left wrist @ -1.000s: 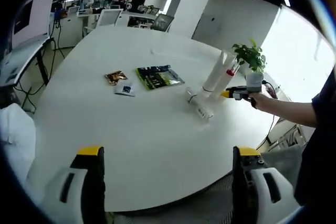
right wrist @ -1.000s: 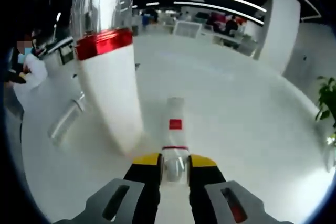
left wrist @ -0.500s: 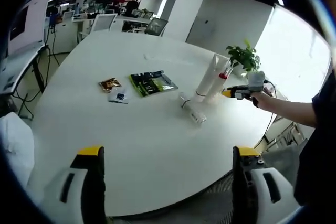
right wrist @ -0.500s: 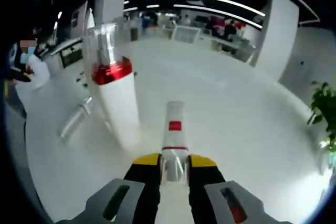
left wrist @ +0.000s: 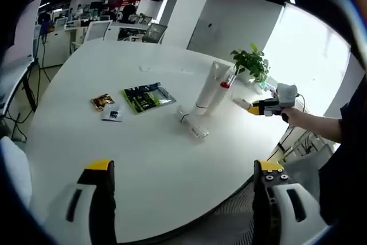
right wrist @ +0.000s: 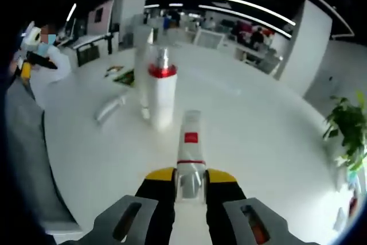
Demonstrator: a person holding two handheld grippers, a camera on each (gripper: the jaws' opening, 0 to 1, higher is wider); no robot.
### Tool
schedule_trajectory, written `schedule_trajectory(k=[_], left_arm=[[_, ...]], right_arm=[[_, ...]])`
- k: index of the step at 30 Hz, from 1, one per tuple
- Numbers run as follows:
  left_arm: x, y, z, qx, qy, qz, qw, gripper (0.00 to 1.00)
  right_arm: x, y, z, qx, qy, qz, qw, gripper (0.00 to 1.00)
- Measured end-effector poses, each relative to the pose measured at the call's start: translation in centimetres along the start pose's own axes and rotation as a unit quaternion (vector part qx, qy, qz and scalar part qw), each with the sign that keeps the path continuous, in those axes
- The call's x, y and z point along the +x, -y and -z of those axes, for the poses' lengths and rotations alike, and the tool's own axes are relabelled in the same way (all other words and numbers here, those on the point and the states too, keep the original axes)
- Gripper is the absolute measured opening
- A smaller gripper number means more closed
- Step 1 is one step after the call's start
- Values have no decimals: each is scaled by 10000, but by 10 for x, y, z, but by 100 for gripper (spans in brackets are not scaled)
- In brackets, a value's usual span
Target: Arrange the skincare products in the storage area until every visible bottle or jar stands upright without overlapping.
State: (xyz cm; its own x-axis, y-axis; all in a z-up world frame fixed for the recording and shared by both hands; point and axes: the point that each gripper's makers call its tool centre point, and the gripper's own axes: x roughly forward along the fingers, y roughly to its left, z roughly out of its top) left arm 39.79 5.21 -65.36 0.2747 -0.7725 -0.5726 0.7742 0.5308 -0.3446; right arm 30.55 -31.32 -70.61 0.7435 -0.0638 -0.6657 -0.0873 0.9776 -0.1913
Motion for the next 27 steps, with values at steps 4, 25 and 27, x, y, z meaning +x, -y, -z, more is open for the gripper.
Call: schedule_trajectory(k=[4,25,27], left_arm=[[1,7,-5,91,37,128,9999,95],[-4,37,-4,428,-50,682,9967,94],[-5,39,-5,423,-15,749,9963,91]], right_arm=[[-12,-6,-3,16,86,5,10000,10],[-56,-106,-53,-1741,361,-1629,9705,10],[-60,-116,-61,-2004,371,-1796,9624,10]])
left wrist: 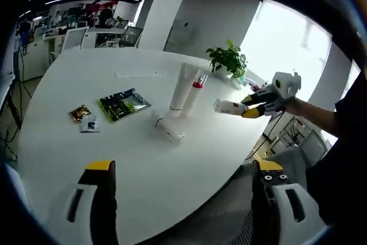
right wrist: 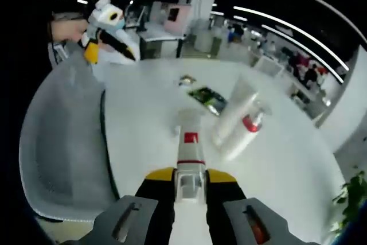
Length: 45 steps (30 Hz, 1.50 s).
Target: Arrange the skincare products in the storage area until every visible bottle or jar stands upright without overlapping.
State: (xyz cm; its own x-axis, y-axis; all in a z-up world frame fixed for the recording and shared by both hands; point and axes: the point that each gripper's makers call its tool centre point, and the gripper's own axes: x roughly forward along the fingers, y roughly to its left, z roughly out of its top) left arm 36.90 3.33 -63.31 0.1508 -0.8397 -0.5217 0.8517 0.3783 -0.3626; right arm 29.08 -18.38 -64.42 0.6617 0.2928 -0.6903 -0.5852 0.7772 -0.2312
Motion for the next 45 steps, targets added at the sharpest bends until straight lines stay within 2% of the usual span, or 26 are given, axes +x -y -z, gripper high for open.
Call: schedule_trajectory(k=[2,4,11,14,17,23,29,32,34,39,43,45], left_arm=[[-1,9,-6,-137,164,188,9996,90],[-1,15,-7,-163,197,285,9993,90],[-5,25,-3,52,55,433,9990,90],[-8,29,-3,92,52,527,9986,89],[-10,36,0,139,18,688,9975,87],[-16,44,-1,153,36,942,9954,84],[-22,49,-3,595,-176,1194,9909,79],[-22,58,-3,889,-287,1483,9845,77],[-21,62,-2,977,-351,1600,9816,75],[-19,80,5,1332,-628,2144,9656,62],[-20,92,8,1359,-664,2373,9596,53],[-20,95,9,1339,-660,2453,9579,49]], right_arm=[[-1,-3,-13,-411,-24,-12,9992,10],[0,-12,-26,-726,-8,-152,9972,10],[7,-34,-61,-1467,72,-421,9883,10],[11,-46,-75,-1835,110,-572,9813,10],[14,-63,-93,-2291,139,-812,9699,10],[21,-86,-112,-2981,147,-1107,9480,10],[20,-100,-126,-3811,84,-1271,9157,10],[16,-106,-133,-4111,72,-1324,9019,10],[14,-109,-139,-4228,112,-1347,8961,10],[8,-122,-151,-4621,163,-1526,8734,10],[6,-128,-152,-4948,143,-1641,8532,10],[5,-129,-152,-5043,129,-1663,8473,10]])
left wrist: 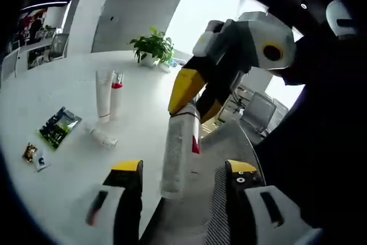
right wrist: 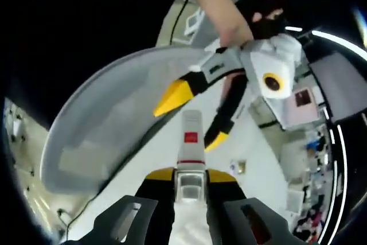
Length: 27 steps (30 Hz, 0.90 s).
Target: Arrange the skincare products in the storage area until every visible bottle or jar stands upright without overlapping.
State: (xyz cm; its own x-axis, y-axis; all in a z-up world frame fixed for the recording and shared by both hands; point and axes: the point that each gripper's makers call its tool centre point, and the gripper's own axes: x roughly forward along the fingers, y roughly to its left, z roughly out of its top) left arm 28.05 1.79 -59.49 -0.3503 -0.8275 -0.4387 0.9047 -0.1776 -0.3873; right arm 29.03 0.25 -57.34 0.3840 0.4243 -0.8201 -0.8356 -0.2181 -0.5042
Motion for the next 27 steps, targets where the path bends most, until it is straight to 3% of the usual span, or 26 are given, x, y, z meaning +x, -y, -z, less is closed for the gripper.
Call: schedule_trajectory(k=[6,9,14,18,21,27], left_arm=[[4,-2,0,-29,-38,-4,10000,40],[5,-4,-4,-12,13,-45,10000,23],[6,-6,-7,52,63,-53,10000,22],[-1,-11,-22,-181,537,-98,9983,22],[-5,-14,-25,-231,678,-137,9973,22],[-10,-19,-33,-336,1075,-164,9935,22]], right_arm=[[1,3,-4,-77,66,15,9999,10],[2,6,-8,-122,106,60,9999,10],[8,10,-3,-120,47,98,9999,11],[10,13,7,314,34,208,9993,11],[6,24,7,625,252,455,9967,13],[1,36,9,1024,441,570,9921,27]])
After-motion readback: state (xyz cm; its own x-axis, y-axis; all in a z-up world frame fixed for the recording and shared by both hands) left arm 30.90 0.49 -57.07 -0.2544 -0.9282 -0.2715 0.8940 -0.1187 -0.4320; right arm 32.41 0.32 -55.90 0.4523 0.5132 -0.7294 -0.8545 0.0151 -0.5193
